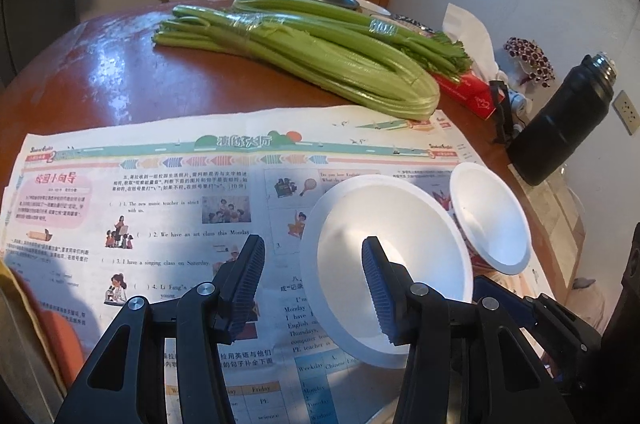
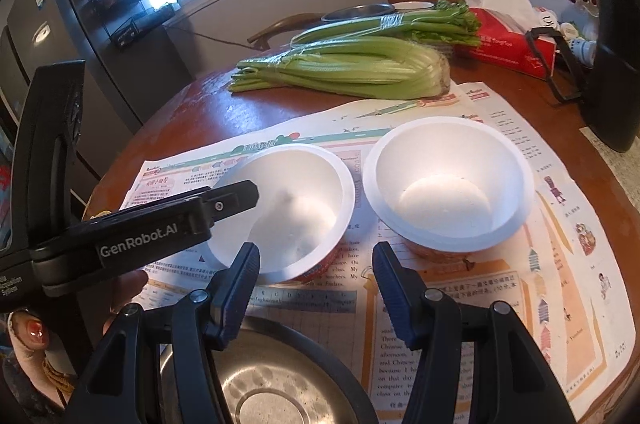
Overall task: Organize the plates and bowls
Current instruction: 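Move the left gripper to the first paper bowl rim and close, then lift the paper bowl with the left gripper over the steel bowl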
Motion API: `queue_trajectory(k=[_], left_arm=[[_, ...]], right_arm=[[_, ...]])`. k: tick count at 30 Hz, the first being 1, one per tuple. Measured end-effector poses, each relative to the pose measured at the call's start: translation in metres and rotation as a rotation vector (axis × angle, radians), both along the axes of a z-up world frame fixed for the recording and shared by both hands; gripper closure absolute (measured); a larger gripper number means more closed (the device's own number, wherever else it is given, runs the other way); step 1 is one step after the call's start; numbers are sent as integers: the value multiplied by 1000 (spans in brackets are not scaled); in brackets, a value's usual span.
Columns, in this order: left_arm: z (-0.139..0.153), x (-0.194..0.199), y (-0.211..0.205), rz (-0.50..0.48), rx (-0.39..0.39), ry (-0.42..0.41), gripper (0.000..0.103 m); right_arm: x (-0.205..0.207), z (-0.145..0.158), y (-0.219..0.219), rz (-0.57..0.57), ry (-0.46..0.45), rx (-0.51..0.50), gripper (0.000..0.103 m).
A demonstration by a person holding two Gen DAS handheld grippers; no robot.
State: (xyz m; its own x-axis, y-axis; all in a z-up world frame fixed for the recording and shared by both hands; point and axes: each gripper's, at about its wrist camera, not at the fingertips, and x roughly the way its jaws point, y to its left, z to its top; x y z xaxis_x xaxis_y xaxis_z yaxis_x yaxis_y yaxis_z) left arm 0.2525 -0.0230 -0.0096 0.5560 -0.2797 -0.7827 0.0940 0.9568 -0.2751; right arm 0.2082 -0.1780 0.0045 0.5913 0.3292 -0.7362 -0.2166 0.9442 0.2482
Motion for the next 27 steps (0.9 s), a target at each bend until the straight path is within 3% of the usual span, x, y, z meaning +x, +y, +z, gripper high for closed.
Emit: queue_trajectory(k=[7,18,27], left_arm=[[-13,7,-6,-24,-5,42,51],[-17,9,-8,-52,-43,63,62],[-17,5,-7,-66,-73,62,62]], right_arm=[[11,-6,4,30,14,3,44],[17,-10,9,78,16,-25,45],[14,-7,13,84,3,-55,45]])
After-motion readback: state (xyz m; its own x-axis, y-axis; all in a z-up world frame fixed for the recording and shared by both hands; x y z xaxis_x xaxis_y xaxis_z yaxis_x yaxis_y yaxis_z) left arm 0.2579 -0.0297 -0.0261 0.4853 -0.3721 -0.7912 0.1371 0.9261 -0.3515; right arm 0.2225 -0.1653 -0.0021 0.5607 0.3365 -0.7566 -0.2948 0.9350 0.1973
